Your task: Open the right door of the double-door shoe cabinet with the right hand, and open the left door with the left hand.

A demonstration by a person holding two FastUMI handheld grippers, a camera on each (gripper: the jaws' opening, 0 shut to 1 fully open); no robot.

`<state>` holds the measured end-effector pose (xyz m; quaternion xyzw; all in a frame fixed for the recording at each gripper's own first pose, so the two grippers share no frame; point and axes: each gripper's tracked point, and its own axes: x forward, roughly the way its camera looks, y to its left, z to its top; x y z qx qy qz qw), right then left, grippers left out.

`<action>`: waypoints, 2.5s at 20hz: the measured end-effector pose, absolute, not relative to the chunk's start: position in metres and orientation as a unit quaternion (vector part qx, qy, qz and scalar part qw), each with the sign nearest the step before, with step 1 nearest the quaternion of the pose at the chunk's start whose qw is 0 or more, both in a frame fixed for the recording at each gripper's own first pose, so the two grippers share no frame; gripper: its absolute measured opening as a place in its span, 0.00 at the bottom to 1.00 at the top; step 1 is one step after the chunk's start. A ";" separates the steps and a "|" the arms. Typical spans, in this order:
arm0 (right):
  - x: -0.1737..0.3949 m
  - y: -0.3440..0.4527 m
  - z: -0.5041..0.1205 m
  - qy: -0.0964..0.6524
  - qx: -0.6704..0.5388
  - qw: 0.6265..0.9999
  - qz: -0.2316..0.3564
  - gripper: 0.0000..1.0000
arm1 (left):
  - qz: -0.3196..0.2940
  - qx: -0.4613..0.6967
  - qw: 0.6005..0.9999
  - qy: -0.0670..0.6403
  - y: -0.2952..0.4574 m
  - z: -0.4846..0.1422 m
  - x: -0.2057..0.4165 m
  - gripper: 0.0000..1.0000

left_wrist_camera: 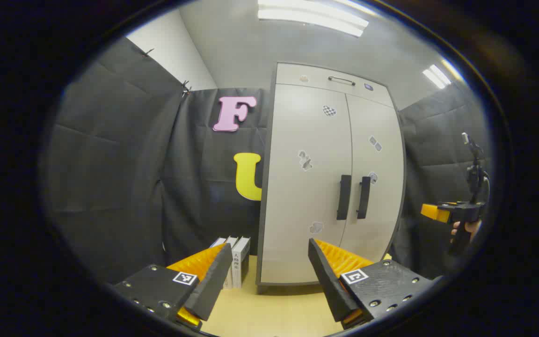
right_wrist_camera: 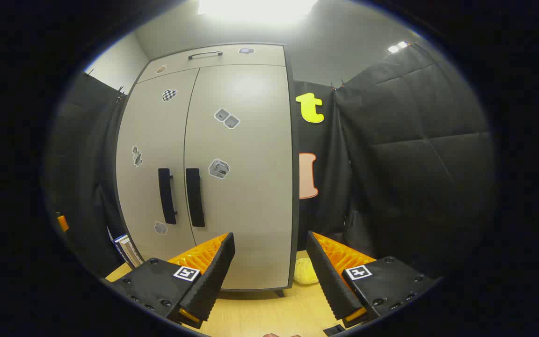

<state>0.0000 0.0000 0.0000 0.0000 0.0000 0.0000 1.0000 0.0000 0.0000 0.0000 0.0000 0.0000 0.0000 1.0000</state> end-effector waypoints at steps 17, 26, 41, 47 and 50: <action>0.001 0.019 -0.012 0.016 -0.013 1.000 0.007 0.97 | -0.010 -0.004 0.999 0.046 -0.004 -0.038 0.020 0.95; 0.002 0.035 -0.002 0.018 -0.008 0.999 0.031 0.97 | -0.010 -0.008 0.998 0.059 -0.011 -0.055 0.026 0.95; 0.074 0.111 0.033 0.019 0.013 0.994 0.108 0.92 | 0.018 -0.012 0.995 0.095 0.013 -0.095 0.003 0.95; 0.113 0.136 0.032 0.019 0.001 0.993 0.119 0.97 | 0.031 -0.020 0.992 0.121 0.027 -0.116 -0.003 0.95; 0.133 0.142 0.034 0.005 -0.006 0.994 0.108 0.97 | 0.037 -0.023 0.992 0.123 0.033 -0.116 -0.008 0.95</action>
